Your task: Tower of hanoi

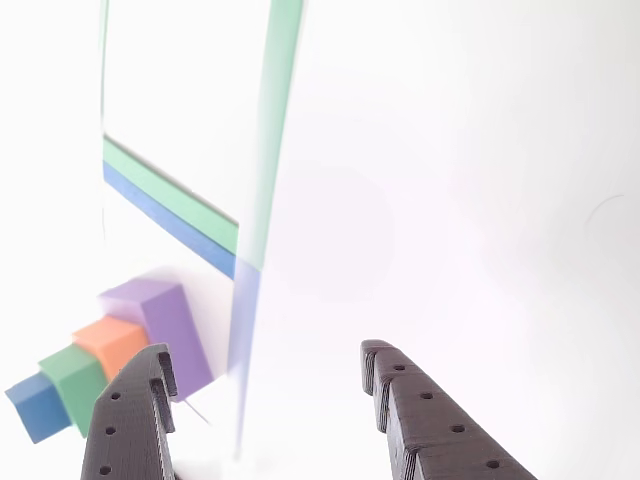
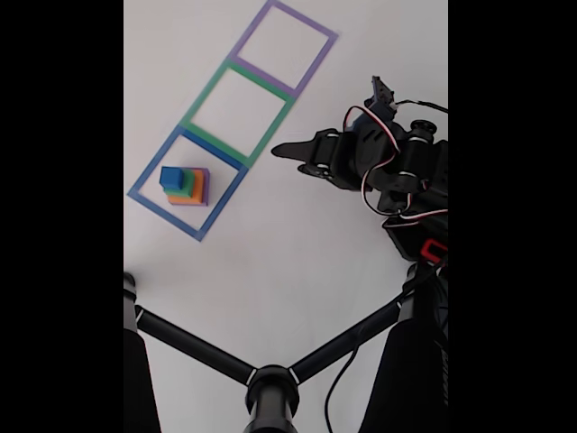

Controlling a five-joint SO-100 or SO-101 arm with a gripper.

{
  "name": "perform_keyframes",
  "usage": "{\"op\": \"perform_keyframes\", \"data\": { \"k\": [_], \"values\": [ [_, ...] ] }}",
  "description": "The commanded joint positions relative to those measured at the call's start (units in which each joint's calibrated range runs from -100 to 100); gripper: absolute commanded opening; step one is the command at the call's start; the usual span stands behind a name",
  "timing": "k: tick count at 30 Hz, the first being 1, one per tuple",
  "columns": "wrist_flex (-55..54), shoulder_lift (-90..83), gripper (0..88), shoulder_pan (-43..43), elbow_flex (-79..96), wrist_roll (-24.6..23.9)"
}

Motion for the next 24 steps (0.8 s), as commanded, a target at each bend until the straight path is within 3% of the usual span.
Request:
{"op": "perform_keyframes", "data": {
  "k": [1, 2, 10, 11, 13, 14, 24],
  "values": [
    [-1.76, -0.43, 5.5, -0.19, 0.24, 0.00],
    [-1.68, -0.43, 0.2, 0.67, 0.24, 0.00],
    [-2.17, -0.43, 1.9, -1.44, 0.33, 0.00],
    [-2.49, -0.43, 2.4, -1.82, 0.33, 3.72],
    [-3.22, -0.43, 1.0, -1.82, 0.42, 20.96],
    [-3.22, -0.43, 0.4, -1.44, 0.42, 25.70],
    [-3.14, -0.43, 0.0, -1.92, 0.42, 26.04]
  ]
}}
